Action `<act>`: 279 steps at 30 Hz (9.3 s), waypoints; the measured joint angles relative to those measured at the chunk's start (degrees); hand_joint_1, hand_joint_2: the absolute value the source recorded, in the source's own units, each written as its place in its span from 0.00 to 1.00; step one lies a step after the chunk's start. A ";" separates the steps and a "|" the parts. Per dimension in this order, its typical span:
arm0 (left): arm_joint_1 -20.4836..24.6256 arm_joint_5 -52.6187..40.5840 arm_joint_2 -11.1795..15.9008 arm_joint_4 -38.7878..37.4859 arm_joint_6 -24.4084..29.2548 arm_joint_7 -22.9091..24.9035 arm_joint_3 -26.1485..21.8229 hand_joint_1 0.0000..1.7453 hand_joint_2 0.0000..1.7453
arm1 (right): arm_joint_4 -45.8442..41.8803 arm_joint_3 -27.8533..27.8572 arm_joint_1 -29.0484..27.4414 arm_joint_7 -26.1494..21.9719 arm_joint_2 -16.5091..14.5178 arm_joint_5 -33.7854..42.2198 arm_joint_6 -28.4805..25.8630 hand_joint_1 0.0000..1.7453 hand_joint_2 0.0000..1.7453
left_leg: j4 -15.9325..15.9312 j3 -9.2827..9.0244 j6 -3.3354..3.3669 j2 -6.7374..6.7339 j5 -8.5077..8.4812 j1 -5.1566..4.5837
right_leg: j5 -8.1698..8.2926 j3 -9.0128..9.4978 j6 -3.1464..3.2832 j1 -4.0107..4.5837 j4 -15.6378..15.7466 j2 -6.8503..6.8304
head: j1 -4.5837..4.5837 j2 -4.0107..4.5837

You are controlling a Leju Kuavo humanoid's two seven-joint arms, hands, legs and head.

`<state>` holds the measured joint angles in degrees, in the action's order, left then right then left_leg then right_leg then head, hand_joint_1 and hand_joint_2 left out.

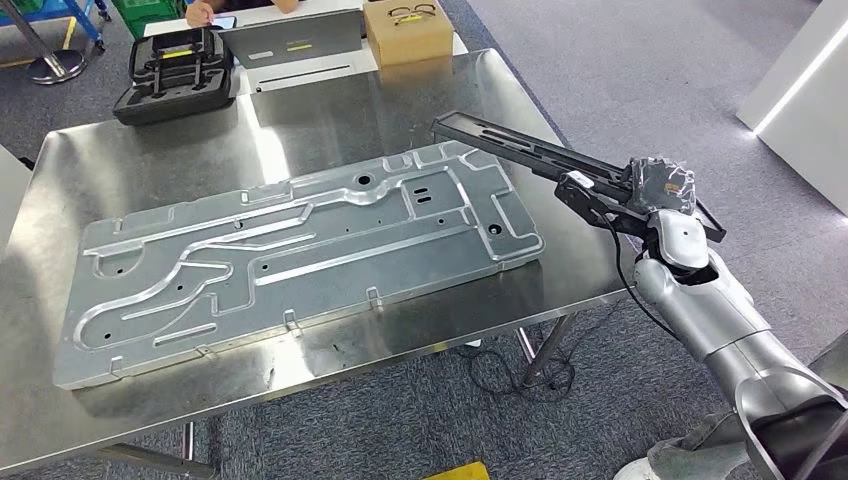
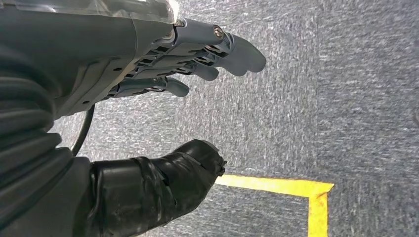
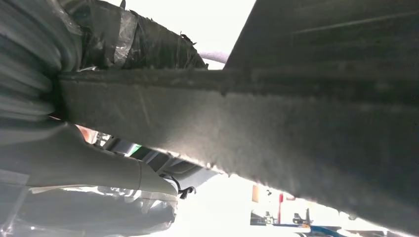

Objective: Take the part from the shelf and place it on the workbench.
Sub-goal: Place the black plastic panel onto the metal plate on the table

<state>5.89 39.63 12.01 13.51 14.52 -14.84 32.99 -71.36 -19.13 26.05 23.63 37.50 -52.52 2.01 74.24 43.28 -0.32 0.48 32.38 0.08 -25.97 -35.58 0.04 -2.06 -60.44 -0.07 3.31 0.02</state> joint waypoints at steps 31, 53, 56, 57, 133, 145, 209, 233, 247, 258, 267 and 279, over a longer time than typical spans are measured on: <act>-0.05 0.67 0.65 0.02 -5.21 -1.92 0.14 0.00 1.00 | -0.79 -20.16 6.87 -12.63 -8.52 -14.23 1.76 0.75 0.75 | -0.60 -0.54 -0.71 0.28 -0.61 0.51 | 0.56 0.10 0.21 0.20 0.47 0.02 | 0.17 0.00; -0.28 3.79 0.23 0.02 -1.21 2.31 0.16 0.00 0.00 | -5.72 -20.11 6.44 -4.32 -7.89 -7.73 2.20 0.00 0.00 | -14.80 -7.72 1.87 -0.02 -6.71 -0.51 | 0.10 0.50 -0.50 1.56 0.24 0.23 | 0.14 0.00; -0.30 3.87 0.15 0.02 -1.11 2.34 0.16 0.00 0.00 | -6.98 -19.39 6.46 -4.03 -7.84 -7.00 2.14 0.00 0.00 | -13.91 -7.32 0.98 -0.09 -5.87 -0.40 | 0.58 0.66 0.27 1.22 0.78 0.28 | 0.10 0.00; -0.27 3.88 0.13 0.02 -1.09 2.34 0.16 0.00 0.00 | -7.40 -19.18 6.50 -4.03 -7.85 -6.92 2.11 0.00 0.00 | -11.91 -6.46 0.56 -0.12 -4.54 -0.28 | 0.73 0.74 0.52 1.05 0.97 0.24 | 0.07 0.00; 0.11 4.71 -1.54 0.00 3.29 4.35 0.19 0.00 0.00 | -18.85 6.77 -3.27 -17.40 -10.44 80.36 -35.01 0.00 0.00 | -17.10 -12.08 2.15 -0.50 -5.35 0.24 | 0.90 -1.25 -1.98 0.87 -0.54 -0.02 | 0.33 0.00; 0.04 4.72 -1.68 0.00 3.14 4.10 0.19 0.00 0.00 | -19.80 7.68 -4.45 -17.47 -10.40 80.37 -35.04 0.00 0.00 | -15.32 -6.95 1.30 -0.70 -8.72 -0.10 | -2.58 4.88 -1.36 1.28 0.96 0.15 | 0.50 0.00; 0.06 6.49 -1.42 0.00 3.97 5.01 0.19 0.00 0.00 | -22.05 -7.30 1.94 9.88 -6.01 46.45 -19.95 0.00 0.00 | -13.91 -5.94 0.60 -0.90 -6.97 -0.23 | -1.17 2.67 -0.20 0.88 1.03 0.06 | 0.87 0.00; 0.12 6.23 -1.70 0.00 3.50 4.45 0.19 0.00 0.00 | -21.40 -5.20 -0.82 3.82 -6.04 48.59 -26.19 0.00 0.00 | -16.45 -8.22 2.99 -1.13 -7.29 -0.14 | -3.38 1.76 -3.04 0.41 -3.83 -0.07 | 1.02 0.00; 0.13 5.98 -1.89 0.00 3.08 4.15 0.19 0.00 0.00 | -20.99 -2.32 -2.68 2.58 -6.31 49.63 -27.96 0.00 0.00 | -4.74 -6.25 0.52 -0.83 -0.37 -0.05 | 1.36 -0.93 0.51 1.16 0.76 0.07 | 0.72 0.00; 0.34 6.13 -1.81 0.00 2.90 4.20 0.19 0.00 0.00 | -21.09 -1.40 -3.36 2.51 -6.36 49.19 -28.33 0.00 0.00 | -19.36 -11.73 4.02 -1.35 -6.64 -0.55 | -4.85 -4.73 -2.08 1.05 -7.43 0.07 | 1.19 0.00; 0.22 5.86 -2.03 0.00 3.54 3.21 0.19 0.00 1.00 | -21.12 -0.87 -4.00 2.91 -6.35 49.73 -28.21 0.00 0.50 | -14.87 -5.13 1.79 -1.20 -8.70 -0.27 | -4.08 5.25 -2.39 0.48 0.89 0.14 | 1.27 0.00; 0.02 6.52 -2.02 0.00 4.12 4.05 0.19 0.00 1.00 | -21.11 -0.81 -5.07 2.56 -6.34 51.11 -26.78 0.00 1.00 | -9.88 -7.18 0.64 -0.99 -3.63 0.19 | -0.81 1.67 -0.04 0.60 0.86 0.07 | 0.93 0.00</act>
<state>5.91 46.15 9.99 13.51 18.64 -10.79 33.18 -92.48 -19.94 20.97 26.19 31.16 -1.41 -24.76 64.36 36.10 0.32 -0.52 28.76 0.26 -26.78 -33.91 0.00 -1.46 -59.57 0.01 4.23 0.02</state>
